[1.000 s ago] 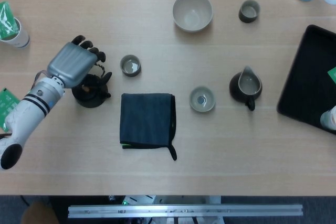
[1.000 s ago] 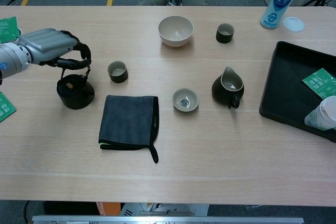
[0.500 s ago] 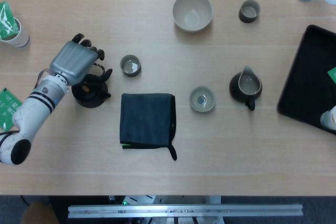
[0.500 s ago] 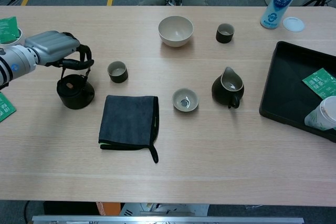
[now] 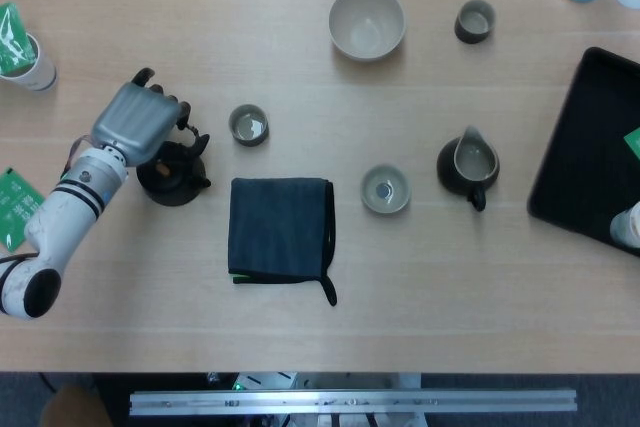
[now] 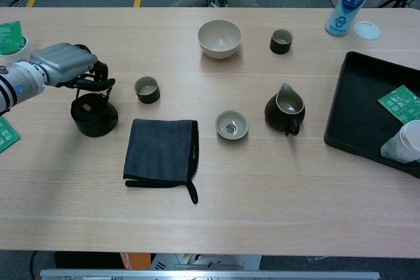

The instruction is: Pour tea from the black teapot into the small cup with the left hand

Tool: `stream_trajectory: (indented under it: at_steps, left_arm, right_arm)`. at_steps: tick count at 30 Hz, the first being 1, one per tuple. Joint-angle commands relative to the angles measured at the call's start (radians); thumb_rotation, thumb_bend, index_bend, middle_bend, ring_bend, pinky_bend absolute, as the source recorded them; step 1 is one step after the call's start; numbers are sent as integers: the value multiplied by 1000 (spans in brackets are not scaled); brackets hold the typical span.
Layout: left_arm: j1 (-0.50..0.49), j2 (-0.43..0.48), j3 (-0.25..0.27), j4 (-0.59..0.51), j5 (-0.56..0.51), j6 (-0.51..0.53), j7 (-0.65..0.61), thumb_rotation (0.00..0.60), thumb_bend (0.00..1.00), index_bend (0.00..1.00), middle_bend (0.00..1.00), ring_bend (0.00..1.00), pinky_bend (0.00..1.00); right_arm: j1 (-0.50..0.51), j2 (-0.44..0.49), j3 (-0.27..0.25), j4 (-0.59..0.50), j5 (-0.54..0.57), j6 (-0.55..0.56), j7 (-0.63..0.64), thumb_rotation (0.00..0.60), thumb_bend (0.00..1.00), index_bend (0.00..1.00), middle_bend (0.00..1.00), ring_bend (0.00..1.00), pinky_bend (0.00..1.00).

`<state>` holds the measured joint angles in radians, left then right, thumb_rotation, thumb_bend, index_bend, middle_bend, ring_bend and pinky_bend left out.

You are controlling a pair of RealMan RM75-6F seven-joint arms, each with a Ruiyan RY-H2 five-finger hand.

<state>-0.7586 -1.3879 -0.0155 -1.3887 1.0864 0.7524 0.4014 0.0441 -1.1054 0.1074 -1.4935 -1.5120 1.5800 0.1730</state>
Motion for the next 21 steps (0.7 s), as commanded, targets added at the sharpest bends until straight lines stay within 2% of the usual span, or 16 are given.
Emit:
stream_trajectory:
  at_steps: [1, 10, 21]
  left_arm:
    - [1, -3, 2, 2, 5, 3, -4, 0, 327, 422, 427, 317, 107]
    - [3, -7, 8, 7, 25, 8, -15, 0, 327, 434, 470, 384, 107]
    - [15, 34, 21, -54, 64, 42, -6, 0, 327, 454, 513, 424, 107]
  right_arm:
    - [-1, 0, 0, 0, 0, 1, 0, 600, 108, 317, 344, 225, 284]
    - [-5, 0, 0, 1, 2, 4, 1, 600, 108, 316, 344, 224, 284]
    - [-6, -2, 1, 1, 0, 8, 2, 600, 108, 316, 344, 224, 284]
